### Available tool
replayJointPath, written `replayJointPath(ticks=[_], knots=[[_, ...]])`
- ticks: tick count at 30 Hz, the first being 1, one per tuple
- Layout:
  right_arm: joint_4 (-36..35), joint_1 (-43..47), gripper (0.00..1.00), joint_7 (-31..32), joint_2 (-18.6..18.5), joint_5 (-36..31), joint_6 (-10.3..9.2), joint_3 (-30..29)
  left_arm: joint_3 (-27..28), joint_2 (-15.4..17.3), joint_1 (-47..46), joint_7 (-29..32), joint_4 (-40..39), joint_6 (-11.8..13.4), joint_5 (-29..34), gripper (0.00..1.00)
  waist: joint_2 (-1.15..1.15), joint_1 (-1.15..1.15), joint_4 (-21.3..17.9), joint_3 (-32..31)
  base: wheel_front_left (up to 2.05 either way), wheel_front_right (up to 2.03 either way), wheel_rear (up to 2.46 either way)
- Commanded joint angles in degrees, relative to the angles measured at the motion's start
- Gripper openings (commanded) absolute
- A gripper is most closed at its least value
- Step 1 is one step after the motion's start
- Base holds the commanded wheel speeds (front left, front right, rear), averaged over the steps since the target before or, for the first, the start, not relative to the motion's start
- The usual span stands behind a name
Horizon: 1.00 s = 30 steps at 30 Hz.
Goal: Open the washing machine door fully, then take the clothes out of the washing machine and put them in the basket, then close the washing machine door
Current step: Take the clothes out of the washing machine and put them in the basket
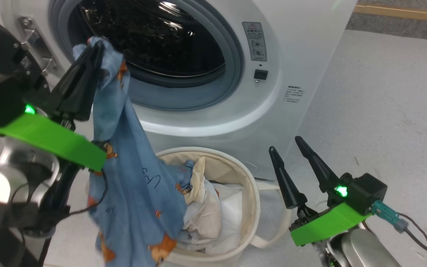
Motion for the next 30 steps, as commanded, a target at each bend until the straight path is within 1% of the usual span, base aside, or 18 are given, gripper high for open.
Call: replayJointPath(ticks=[1,6,8,12,17,18,26,30], knots=[[-1.83,-0.28,1.0,-0.28,-0.06,0.36,0.24,1.26,3.83,2.09,0.03,-0.15,-2.36,0.7,-1.34,0.0,0.0,0.0,-0.75,0.24,0.0,0.0,0.0],[-2.21,-0.7,1.0,-0.28,0.16,0.34,0.24,1.51,5.63,1.27,7.46,-1.46,-2.31,1.54,-4.2,0.0,0.0,0.0,-2.77,1.25,0.0,0.0,0.0],[-2.33,-0.86,1.0,-0.28,0.15,0.25,0.24,1.37,5.26,0.78,9.84,-2.29,-1.47,1.49,-4.31,0.0,0.0,0.0,-3.42,1.81,0.0,0.0,0.0],[-2.78,-1.51,1.0,-0.28,-0.03,-0.1,0.24,0.78,2.61,-0.34,12.21,-4.79,2.33,0.56,-2.48,0.0,0.0,0.0,-4.69,2.76,0.0,0.0,0.0],[-3.64,-1.82,1.0,-0.28,-0.3,-0.6,0.24,-0.67,0.6,-2.79,10.93,-8.78,6.39,-0.13,-0.98,0.0,0.0,0.0,-6.38,3.26,0.0,0.0,0.0],[-3.64,-1.82,1.0,-0.28,-0.3,-0.6,0.24,-0.67,0.6,-2.79,10.93,-8.78,6.39,-0.13,-0.98,0.0,0.0,0.0,-6.38,3.26,0.0,0.0,0.0],[-4.98,-1.45,1.0,-0.28,-0.11,-1.31,0.24,-2.83,-2.06,-6.08,8.4,-13.43,11.26,-0.58,1.01,0.0,0.0,0.0,-8.63,3.91,0.0,0.0,0.0],[-5.84,-1.32,1.0,-0.28,-0.2,-1.72,0.24,-3.72,-3.3,-6.82,6.93,-15.62,11.46,-0.38,3.09,0.0,0.0,0.0,-9.32,3.76,0.0,0.0,0.0]])
